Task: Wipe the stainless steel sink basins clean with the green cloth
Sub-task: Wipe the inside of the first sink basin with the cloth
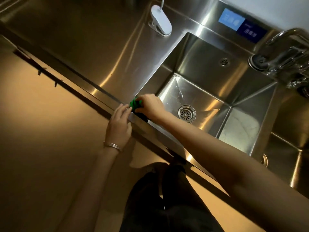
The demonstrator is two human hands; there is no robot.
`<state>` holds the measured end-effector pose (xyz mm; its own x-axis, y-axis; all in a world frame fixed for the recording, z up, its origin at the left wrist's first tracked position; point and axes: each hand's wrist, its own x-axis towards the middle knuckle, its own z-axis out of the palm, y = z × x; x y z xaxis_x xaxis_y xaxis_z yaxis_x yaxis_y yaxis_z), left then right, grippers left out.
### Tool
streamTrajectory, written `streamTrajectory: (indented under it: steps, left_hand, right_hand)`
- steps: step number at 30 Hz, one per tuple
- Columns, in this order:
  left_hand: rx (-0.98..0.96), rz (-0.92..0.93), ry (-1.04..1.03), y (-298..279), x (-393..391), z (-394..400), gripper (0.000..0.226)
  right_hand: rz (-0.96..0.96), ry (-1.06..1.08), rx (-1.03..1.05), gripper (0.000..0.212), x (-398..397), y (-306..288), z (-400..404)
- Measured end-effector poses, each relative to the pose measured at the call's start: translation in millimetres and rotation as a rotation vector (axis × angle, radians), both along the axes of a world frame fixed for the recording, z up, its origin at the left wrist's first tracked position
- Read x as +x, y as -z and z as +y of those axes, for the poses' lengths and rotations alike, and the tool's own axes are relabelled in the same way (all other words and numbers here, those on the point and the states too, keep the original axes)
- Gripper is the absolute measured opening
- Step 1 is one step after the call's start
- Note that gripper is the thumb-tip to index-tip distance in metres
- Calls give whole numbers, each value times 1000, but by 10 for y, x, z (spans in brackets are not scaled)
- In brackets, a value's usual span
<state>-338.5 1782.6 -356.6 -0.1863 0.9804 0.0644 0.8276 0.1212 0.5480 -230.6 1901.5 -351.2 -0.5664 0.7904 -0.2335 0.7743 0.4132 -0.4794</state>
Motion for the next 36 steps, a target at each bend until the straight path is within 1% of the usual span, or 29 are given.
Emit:
streamTrajectory:
  steps: [2, 6, 11, 17, 21, 23, 26, 31, 34, 36]
  left_hand:
    - [-6, 8, -22, -2, -6, -7, 55]
    - [8, 8, -21, 3, 71, -77, 53]
    - [27, -9, 66, 76, 293, -183, 52]
    - [-9, -22, 231, 177, 683, -235, 54]
    - [13, -22, 317, 170, 922, -224, 54]
    - [17, -21, 352, 174, 1002, -212, 54]
    - [7, -13, 386, 181, 1048, -216, 53]
    - [4, -24, 421, 152, 1119, -238, 50]
    - [11, -33, 442, 96, 1187, -249, 49]
    - [8, -27, 438, 76, 1201, -235, 49]
  right_hand:
    - [14, -61, 31, 36, -50, -14, 82]
    - [-6, -184, 13, 38, 110, -62, 96]
    - [-2, -159, -38, 37, 827, -77, -208]
    - [-42, -18, -114, 31, 1755, -184, -691]
    - [-91, 106, -105, 31, 2272, -226, -986]
    - [-118, 174, -96, 33, 2488, -234, -1138]
    - [-98, 259, -99, 33, 2753, -253, -1356]
    - [-115, 316, -111, 28, 3085, -306, -1567]
    - [-22, 406, -46, 26, 3108, -334, -1683]
    - [65, 444, 7, 26, 2947, -334, -1758]
